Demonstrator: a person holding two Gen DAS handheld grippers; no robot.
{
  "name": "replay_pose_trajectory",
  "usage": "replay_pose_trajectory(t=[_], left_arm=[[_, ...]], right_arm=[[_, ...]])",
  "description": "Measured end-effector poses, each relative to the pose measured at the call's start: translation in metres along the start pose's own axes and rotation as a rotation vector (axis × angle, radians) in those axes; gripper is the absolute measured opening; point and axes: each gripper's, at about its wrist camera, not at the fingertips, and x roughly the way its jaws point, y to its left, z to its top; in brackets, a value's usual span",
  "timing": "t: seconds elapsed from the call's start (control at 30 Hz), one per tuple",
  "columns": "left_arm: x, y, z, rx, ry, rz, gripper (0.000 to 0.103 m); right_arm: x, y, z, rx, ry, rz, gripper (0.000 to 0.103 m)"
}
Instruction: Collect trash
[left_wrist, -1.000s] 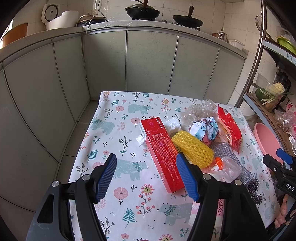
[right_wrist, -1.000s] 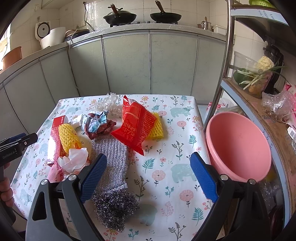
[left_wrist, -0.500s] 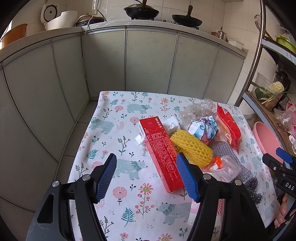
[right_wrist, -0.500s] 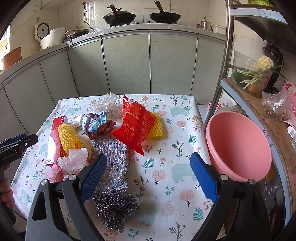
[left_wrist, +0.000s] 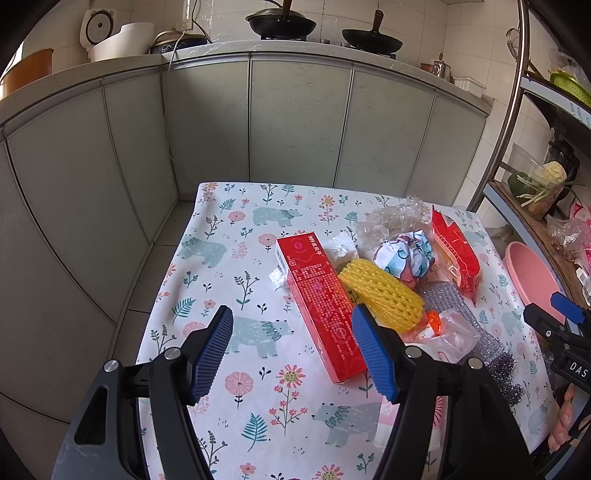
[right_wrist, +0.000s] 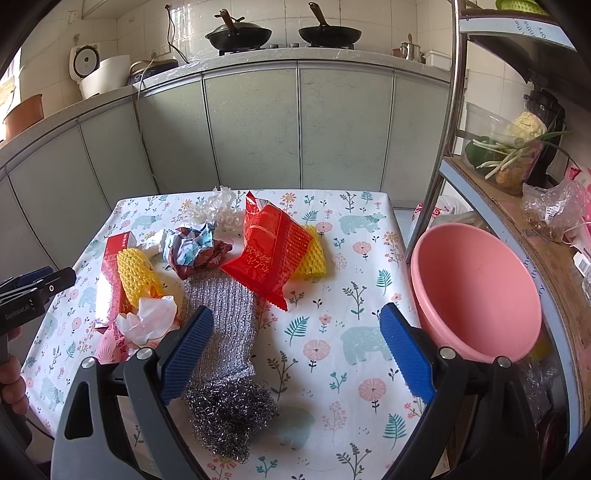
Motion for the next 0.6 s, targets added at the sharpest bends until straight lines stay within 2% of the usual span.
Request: replay_pose_trajectory(t=[0.37, 0.6], left_arm=[[-0.0007, -0.0037, -0.0008, 0.005, 0.006, -0.009, 0.067], [0.0039, 0.0001, 0.0001, -0.012, 0.040, -0.050, 0.067]], right_arm=[[-0.0004, 0.0008, 0.0008, 0.003, 0.002, -0.006, 0.092], [-0.0021, -0.0030, 0.0021, 0.010, 0.002, -0.004, 0.092]])
